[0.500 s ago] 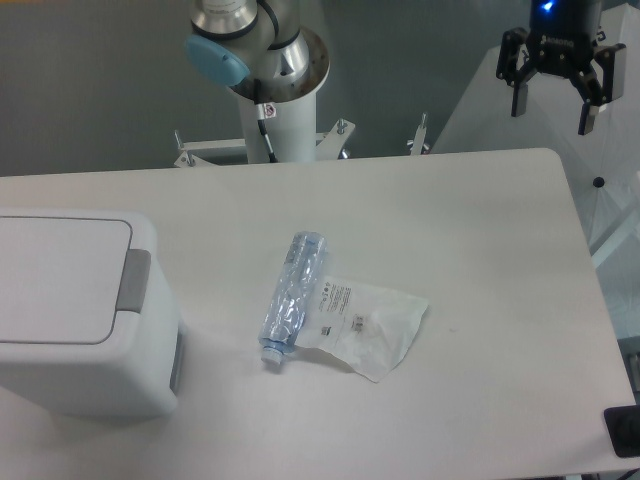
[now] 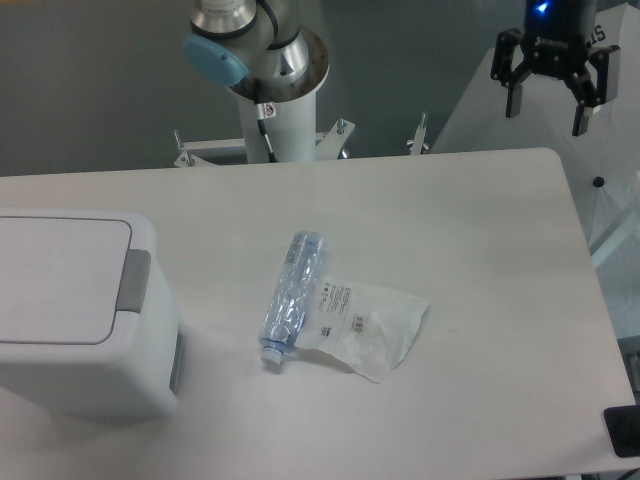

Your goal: Open the trash can

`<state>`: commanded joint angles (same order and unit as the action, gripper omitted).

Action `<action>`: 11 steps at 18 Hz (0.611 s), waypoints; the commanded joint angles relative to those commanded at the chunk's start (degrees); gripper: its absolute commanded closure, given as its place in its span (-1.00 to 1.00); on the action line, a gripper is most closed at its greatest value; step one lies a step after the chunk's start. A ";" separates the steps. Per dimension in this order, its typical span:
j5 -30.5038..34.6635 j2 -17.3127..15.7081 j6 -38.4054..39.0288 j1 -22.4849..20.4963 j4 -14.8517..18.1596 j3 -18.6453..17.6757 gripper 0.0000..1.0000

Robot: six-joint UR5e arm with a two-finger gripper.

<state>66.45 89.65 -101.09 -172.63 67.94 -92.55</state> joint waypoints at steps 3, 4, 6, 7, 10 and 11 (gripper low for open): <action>-0.18 0.00 6.32 2.03 0.09 0.44 -1.00; -0.09 0.00 9.82 2.90 0.09 0.53 -1.00; 0.26 -0.17 18.34 5.97 0.00 0.97 -1.00; 0.26 -0.09 23.08 7.38 0.00 1.40 -1.00; 0.17 0.18 37.67 12.47 -0.78 2.72 -1.00; 0.26 0.44 42.07 14.41 -1.57 2.64 -1.00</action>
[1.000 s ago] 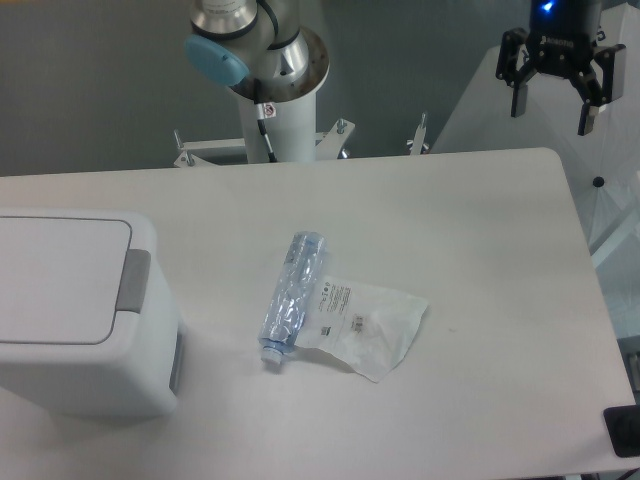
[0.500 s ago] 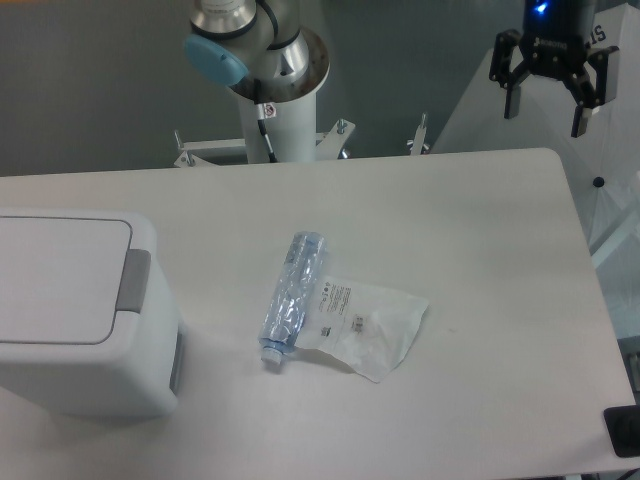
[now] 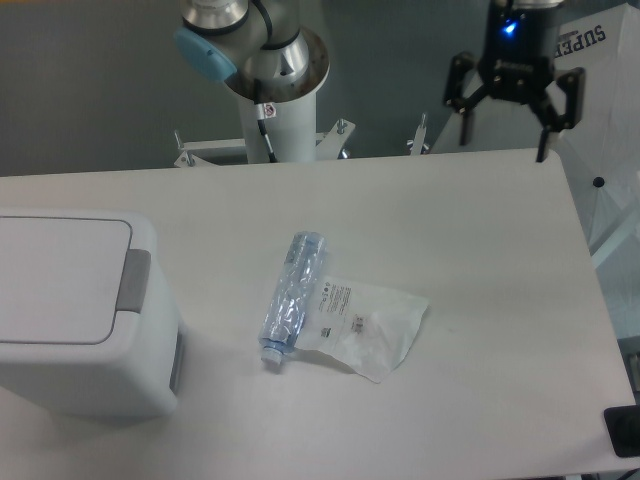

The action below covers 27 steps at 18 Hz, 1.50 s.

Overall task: Open the trash can
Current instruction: 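Move the open gripper over the table toward the white trash can lid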

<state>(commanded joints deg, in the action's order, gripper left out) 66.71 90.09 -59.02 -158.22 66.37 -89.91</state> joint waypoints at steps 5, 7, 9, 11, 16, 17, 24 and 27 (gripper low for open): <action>0.00 0.97 19.60 7.12 -3.78 0.17 -1.00; 0.00 1.67 27.78 9.33 -5.88 -0.17 -1.00; -0.26 3.25 37.18 13.36 -9.22 -0.27 -1.00; -0.17 4.57 43.96 16.27 -12.38 -0.44 -1.00; -0.26 6.24 51.19 21.19 -14.51 -0.44 -1.00; -0.26 6.24 51.89 21.98 -14.51 -0.44 -1.00; -0.17 6.86 53.83 26.73 -14.60 -1.41 -1.00; -0.09 6.86 53.75 27.61 -14.51 -1.58 -1.00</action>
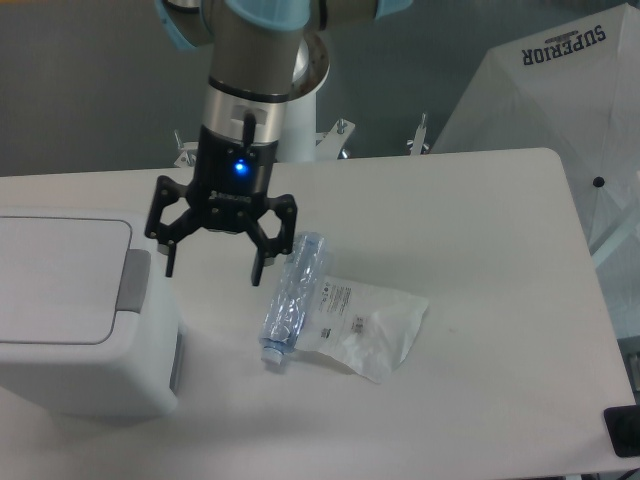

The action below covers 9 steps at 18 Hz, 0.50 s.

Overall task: Open the trash can
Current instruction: 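Move the open gripper over the table toward the white trash can lid, then lower the gripper fingers onto the trash can lid edge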

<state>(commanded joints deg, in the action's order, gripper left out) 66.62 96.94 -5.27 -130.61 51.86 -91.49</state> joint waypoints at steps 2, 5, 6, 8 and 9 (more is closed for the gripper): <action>0.09 0.18 -0.09 0.27 -0.17 -0.53 -1.00; 0.09 0.26 -0.18 0.88 -0.18 -0.62 -1.00; 0.09 0.35 -0.18 0.97 -0.35 -0.79 -1.00; 0.09 0.88 -0.26 1.49 -0.35 -0.79 -1.00; 0.17 1.14 -0.26 1.93 -0.35 -0.79 -1.00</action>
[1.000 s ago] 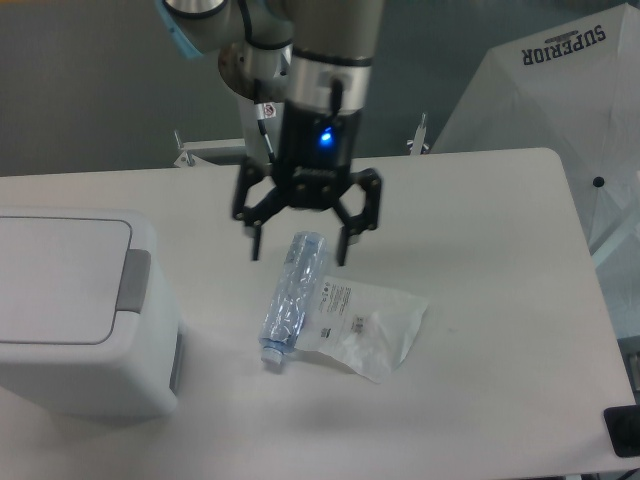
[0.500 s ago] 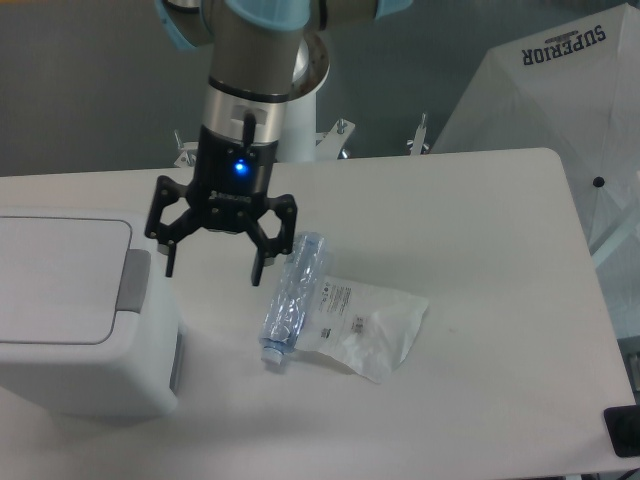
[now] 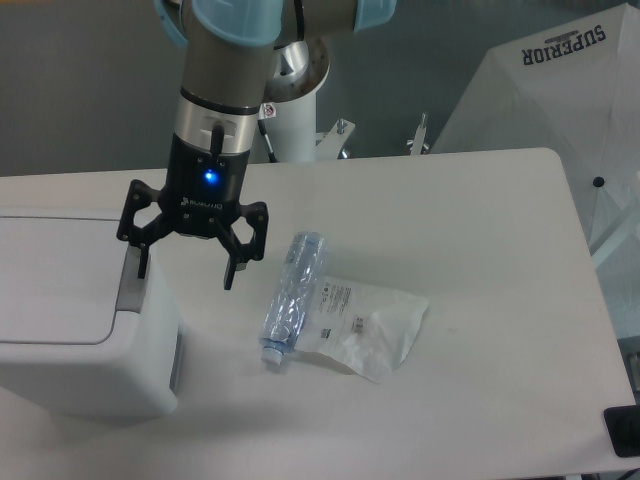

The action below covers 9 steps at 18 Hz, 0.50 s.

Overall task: Open the trash can
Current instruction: 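Lower the gripper fingers onto the trash can lid edge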

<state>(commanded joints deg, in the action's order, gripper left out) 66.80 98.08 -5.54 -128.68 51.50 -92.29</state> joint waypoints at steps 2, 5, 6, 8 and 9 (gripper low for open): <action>0.00 0.35 0.09 0.18 0.00 0.00 -1.00; 0.00 0.35 0.00 0.27 0.00 0.00 -1.00; 0.00 0.44 0.00 0.27 0.00 0.00 -1.00; 0.00 0.35 -0.17 0.27 -0.09 0.00 -1.00; 0.00 0.35 -0.18 0.27 0.00 0.00 -1.00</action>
<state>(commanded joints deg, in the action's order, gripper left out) 66.80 98.44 -5.71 -128.41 51.50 -92.29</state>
